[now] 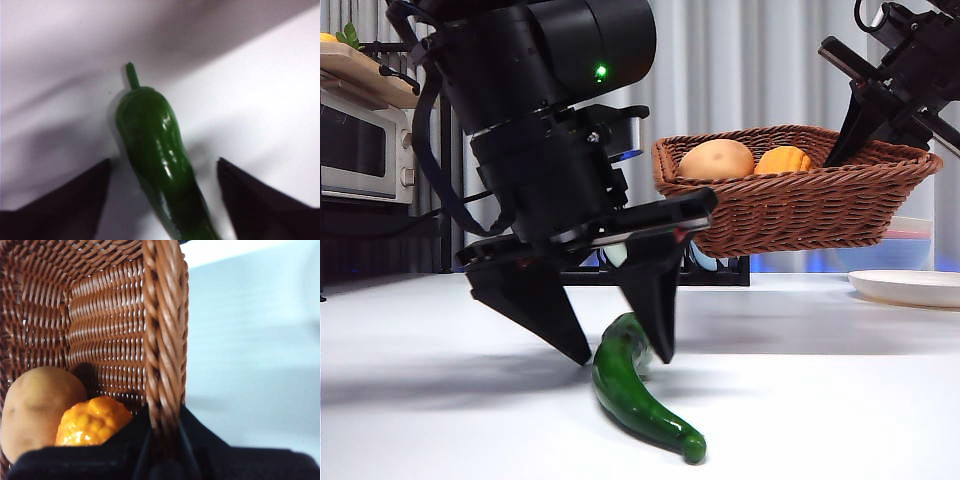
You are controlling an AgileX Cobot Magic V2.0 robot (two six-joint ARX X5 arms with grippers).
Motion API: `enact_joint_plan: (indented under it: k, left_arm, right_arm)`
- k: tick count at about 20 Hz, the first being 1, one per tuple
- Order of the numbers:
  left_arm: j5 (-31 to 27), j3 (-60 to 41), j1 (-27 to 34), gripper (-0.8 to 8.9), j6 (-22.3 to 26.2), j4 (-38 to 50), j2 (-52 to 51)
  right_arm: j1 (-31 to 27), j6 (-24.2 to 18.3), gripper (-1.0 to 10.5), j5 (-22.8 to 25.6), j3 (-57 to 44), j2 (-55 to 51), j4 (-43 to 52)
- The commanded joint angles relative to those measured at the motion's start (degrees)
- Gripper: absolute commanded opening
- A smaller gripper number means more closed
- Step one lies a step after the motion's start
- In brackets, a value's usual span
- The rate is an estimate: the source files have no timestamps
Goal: Pick up the basket,pick up the corn from the table,pick up the potato from the table,pick up the cucumber from the table,put all items into the basket
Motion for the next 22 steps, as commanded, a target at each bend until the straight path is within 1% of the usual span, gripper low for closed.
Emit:
enact_joint_plan:
  k: [1, 3, 5, 7, 9, 11, 13, 14, 15, 16, 17, 22]
  left_arm:
    - [0.9, -1.0, 0.0, -0.09, 2.5, -1.2, 1.7]
    - [1.0, -0.9, 0.0, -0.09, 2.7, -3.3, 0.9]
    - [2.3, -0.9, -0.3, -0.09, 2.9, -7.7, -2.3]
    - [4.3, -0.9, -1.8, -0.08, 3.3, -13.0, -8.2]
    - [5.4, -0.8, -4.4, -0.08, 3.1, -17.2, -17.7]
    - [5.4, -0.8, -6.6, -0.08, 1.1, -15.9, -26.9]
    - [4.4, -0.6, -6.9, -0.08, 0.5, -9.6, -33.6]
    - [2.5, 0.2, -6.7, -0.08, 0.5, -7.0, -34.9]
    - [0.1, 2.0, -5.9, -0.08, 0.9, -5.7, -35.1]
    - [-1.9, 4.2, -4.5, -0.08, 2.4, -5.4, -34.4]
    - [-2.5, 6.7, -2.7, -0.08, 4.3, -5.0, -32.9]
    - [-2.1, 19.0, 5.8, -0.08, 11.6, -2.4, -20.8]
  right_arm:
    - [0.0, 1.0, -0.1, -0.7, 0.4, 0.0, 0.7]
    - [0.0, 1.0, -0.1, -0.7, 0.4, 0.0, 0.7]
    - [0.1, 0.9, -0.1, -0.7, 0.4, 0.0, 0.7]
    - [0.2, 0.9, -0.1, -0.7, 0.4, 0.0, 0.7]
    - [0.2, 0.8, -0.1, -0.7, 0.4, 0.0, 0.7]
    - [0.7, 0.8, -0.1, -0.7, 0.4, 0.0, 0.5]
    - [1.5, 0.8, -0.1, -0.7, 0.4, 0.0, -0.2]
    - [2.1, 0.7, -0.1, -0.7, 0.4, 0.0, -0.7]
    - [3.1, 0.8, -0.1, -0.7, 0.4, 0.0, -1.5]
    - [4.2, 0.7, -0.1, -0.7, 0.4, 0.0, -1.9]
    - [5.5, 0.8, -0.1, -0.7, 0.4, 0.0, -2.0]
    - [11.9, 0.8, -0.1, -0.5, 0.4, 0.0, -2.1]
